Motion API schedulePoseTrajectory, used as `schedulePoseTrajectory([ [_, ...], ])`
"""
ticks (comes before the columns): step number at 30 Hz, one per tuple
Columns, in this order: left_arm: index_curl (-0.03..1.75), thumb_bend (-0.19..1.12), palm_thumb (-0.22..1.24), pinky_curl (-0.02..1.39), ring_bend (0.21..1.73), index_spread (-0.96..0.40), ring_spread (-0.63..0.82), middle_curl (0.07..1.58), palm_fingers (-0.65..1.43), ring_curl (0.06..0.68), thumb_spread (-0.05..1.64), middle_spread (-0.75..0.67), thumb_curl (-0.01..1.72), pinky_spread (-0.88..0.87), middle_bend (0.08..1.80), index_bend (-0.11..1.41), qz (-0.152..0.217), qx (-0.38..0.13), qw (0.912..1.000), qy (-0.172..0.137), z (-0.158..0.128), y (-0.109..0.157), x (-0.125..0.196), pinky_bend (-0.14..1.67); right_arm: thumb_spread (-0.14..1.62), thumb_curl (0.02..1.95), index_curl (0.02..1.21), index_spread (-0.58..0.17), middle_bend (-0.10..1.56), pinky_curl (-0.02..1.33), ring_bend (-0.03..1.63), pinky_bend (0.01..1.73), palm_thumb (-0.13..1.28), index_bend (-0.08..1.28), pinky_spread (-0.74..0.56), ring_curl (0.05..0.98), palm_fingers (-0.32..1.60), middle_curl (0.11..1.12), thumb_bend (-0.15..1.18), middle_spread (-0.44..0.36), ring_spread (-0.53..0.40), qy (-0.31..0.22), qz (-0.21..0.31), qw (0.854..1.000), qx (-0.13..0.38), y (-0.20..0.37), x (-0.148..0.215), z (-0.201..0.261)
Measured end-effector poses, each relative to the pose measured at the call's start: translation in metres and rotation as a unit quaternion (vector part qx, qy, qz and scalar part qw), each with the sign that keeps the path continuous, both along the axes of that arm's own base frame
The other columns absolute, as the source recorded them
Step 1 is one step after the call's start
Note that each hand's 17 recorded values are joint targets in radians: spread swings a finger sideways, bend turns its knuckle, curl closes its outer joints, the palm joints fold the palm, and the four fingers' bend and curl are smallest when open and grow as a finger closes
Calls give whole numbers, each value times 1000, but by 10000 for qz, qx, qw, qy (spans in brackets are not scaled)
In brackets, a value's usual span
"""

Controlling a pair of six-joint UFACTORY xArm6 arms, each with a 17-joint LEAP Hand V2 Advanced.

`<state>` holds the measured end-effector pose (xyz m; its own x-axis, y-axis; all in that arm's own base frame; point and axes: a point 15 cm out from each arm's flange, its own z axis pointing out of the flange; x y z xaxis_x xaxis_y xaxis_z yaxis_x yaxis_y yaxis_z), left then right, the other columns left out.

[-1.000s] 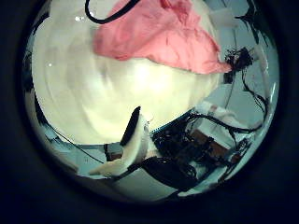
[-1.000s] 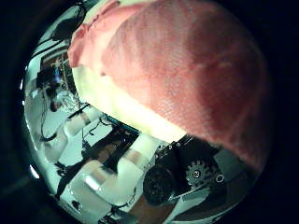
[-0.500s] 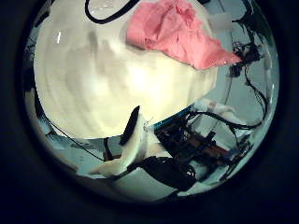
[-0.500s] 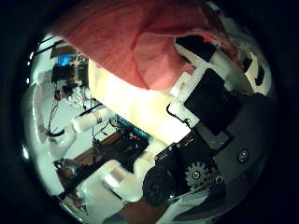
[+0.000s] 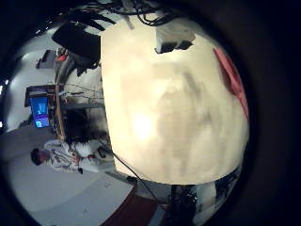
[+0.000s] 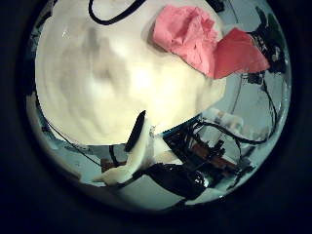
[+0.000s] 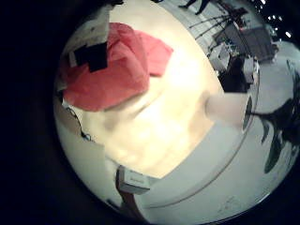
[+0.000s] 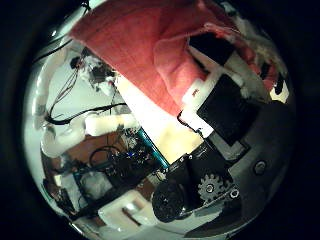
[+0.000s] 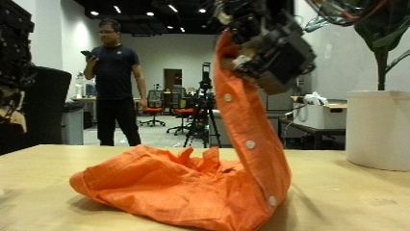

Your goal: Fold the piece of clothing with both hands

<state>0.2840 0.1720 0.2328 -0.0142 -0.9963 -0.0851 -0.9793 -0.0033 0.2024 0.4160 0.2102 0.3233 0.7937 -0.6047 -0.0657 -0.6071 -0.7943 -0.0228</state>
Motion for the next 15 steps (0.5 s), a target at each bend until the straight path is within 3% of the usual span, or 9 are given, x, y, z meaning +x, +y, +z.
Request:
schedulePoseTrajectory([
  [9, 273, -17, 354, 312, 523, 115, 488, 300, -10, 222, 1162, 287, 261, 368, 188, 153, 138, 39, 9999, 45, 1, 12, -29, 445, 1206, 846, 773, -225, 1329, 822, 1336, 1195, 1105, 1088, -274, 711, 1105, 753, 13, -114, -207, -86, 965, 9953, -70, 129, 20, -58],
  [12, 272, -16, 356, 313, 524, 115, 488, 299, -11, 221, 1166, 288, 261, 368, 189, 154, 206, 85, 9997, 50, 4, 20, -37, 445, 1242, 820, 779, -231, 1306, 813, 1337, 1160, 998, 1069, -293, 707, 1051, 754, -29, -123, -211, -275, 1049, 9941, 32, 163, 38, -61],
  [13, 272, -16, 356, 313, 525, 115, 488, 299, -11, 221, 1167, 288, 261, 368, 189, 154, 216, 78, 9997, 51, 4, 19, -39, 445, 1258, 799, 773, -236, 1290, 804, 1335, 1136, 957, 1046, -308, 703, 1003, 751, -43, -124, -213, -312, 1026, 9942, 49, 170, 44, -66],
  [15, 272, -16, 356, 313, 525, 115, 487, 299, -11, 220, 1168, 288, 261, 368, 189, 154, 211, 75, 9997, 83, 4, 16, -45, 445, 1308, 726, 774, -252, 1255, 790, 1317, 1044, 893, 889, -402, 697, 715, 745, -27, -136, -235, -336, 883, 9955, 45, 180, 51, -82],
])
